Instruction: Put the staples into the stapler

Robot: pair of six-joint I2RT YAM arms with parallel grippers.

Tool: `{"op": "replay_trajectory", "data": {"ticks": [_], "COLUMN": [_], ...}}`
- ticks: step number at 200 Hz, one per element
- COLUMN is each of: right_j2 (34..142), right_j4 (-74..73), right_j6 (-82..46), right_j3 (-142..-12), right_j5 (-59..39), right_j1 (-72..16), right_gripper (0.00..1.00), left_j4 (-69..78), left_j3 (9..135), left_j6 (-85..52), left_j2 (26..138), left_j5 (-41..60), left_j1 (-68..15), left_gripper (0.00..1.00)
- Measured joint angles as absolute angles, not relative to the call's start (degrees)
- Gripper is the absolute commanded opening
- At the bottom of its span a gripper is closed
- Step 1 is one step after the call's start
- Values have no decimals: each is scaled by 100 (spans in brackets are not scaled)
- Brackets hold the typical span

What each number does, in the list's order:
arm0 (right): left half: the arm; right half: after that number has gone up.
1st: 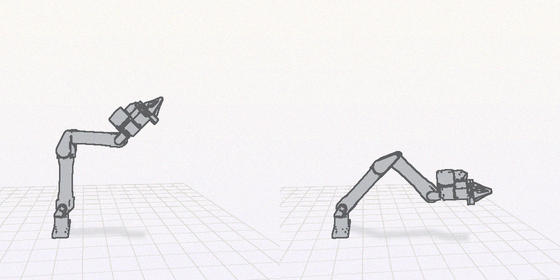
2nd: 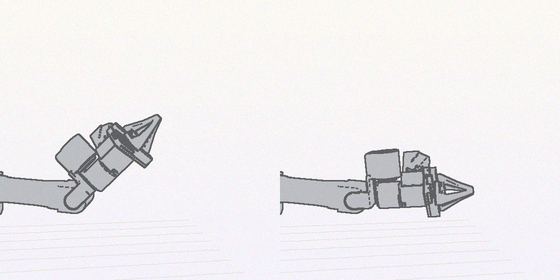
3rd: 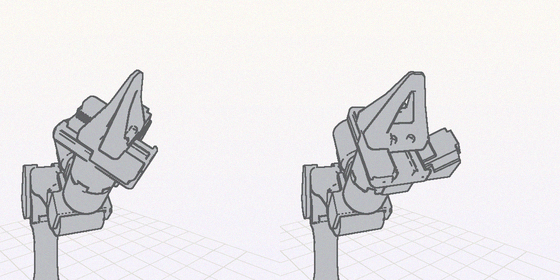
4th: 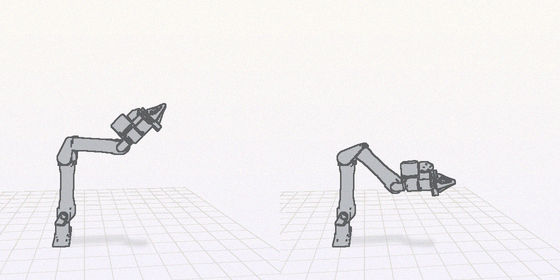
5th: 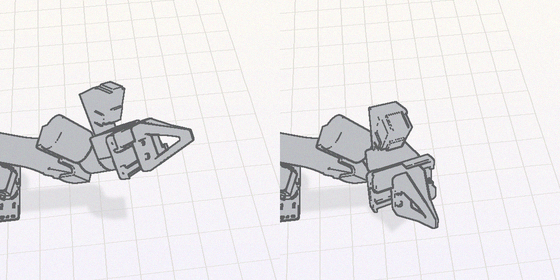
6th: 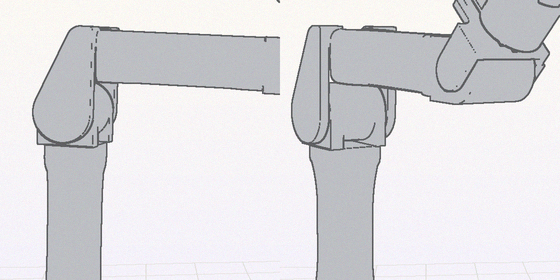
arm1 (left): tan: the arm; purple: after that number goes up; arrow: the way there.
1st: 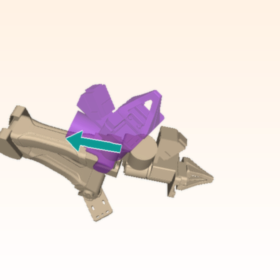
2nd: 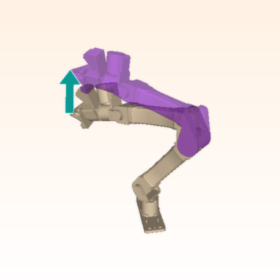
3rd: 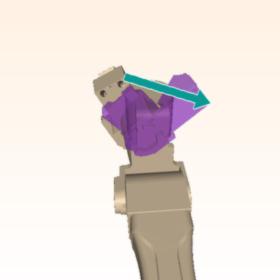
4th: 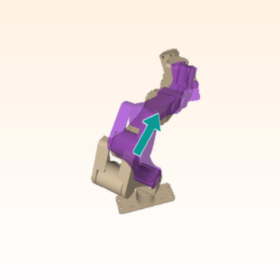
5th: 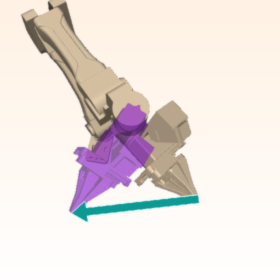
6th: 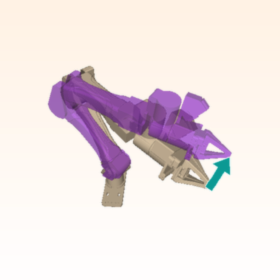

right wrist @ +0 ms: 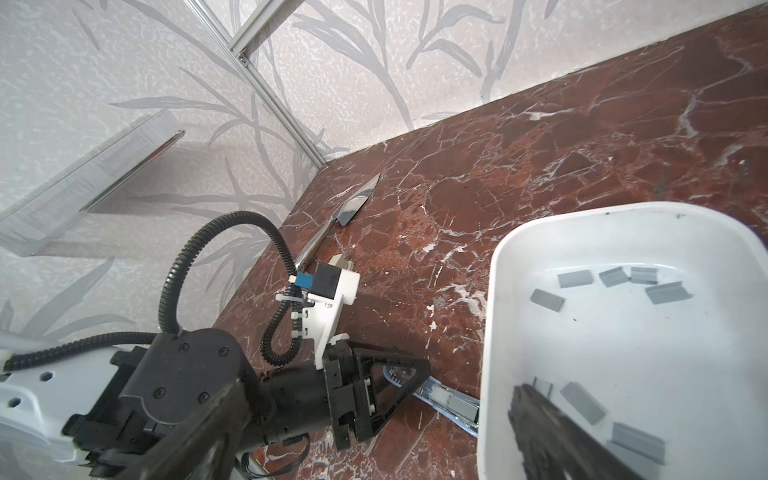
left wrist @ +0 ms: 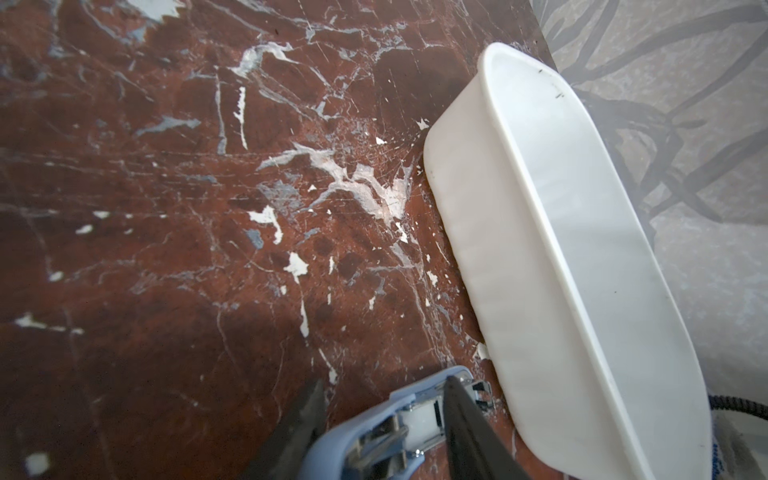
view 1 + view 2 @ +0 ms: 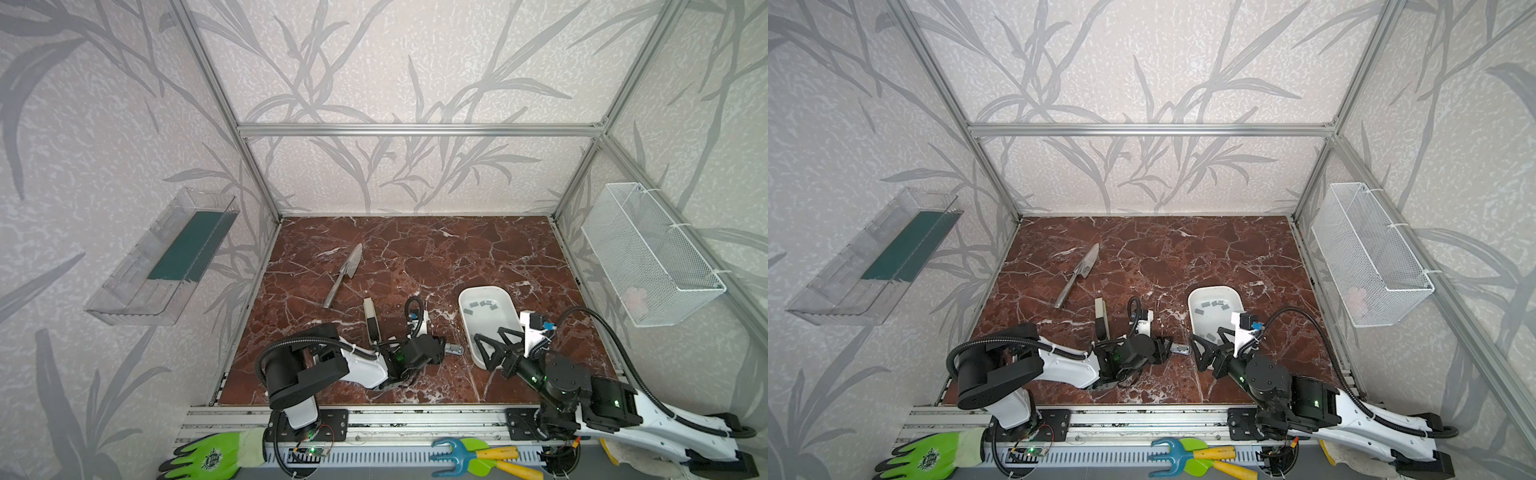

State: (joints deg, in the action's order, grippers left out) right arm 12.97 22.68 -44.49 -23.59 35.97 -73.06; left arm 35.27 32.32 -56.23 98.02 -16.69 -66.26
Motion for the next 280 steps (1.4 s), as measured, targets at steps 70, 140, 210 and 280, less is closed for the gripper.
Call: {"op": "replay_trajectory", "data": {"ticks": [70, 140, 210, 280], "right_j2": [1216, 1896, 4462, 5736], "right_j4": [2523, 1820, 71, -1094], "right_j6": [-4434, -3693, -2880, -2799], "right_j3": [-2338, -2119, -2051, -1780], "right_j5": [3747, 3301, 2405, 1494], "right_j1": [-7306, -7306, -7297, -6604], "right_gripper": [99, 99, 84, 79], "left_j4": [3531, 3481, 1446, 882], "left_j3": [3310, 3420, 4134, 4187], "left_j6": [-5509, -4628, -2908, -2298], "left_j2": [9841, 9815, 9441, 9262], "left_j5": [-1686, -364, 873, 1404], "left_j1": [-6547, -5398, -4982, -4943], "left_gripper": [21, 11, 2, 2]}}
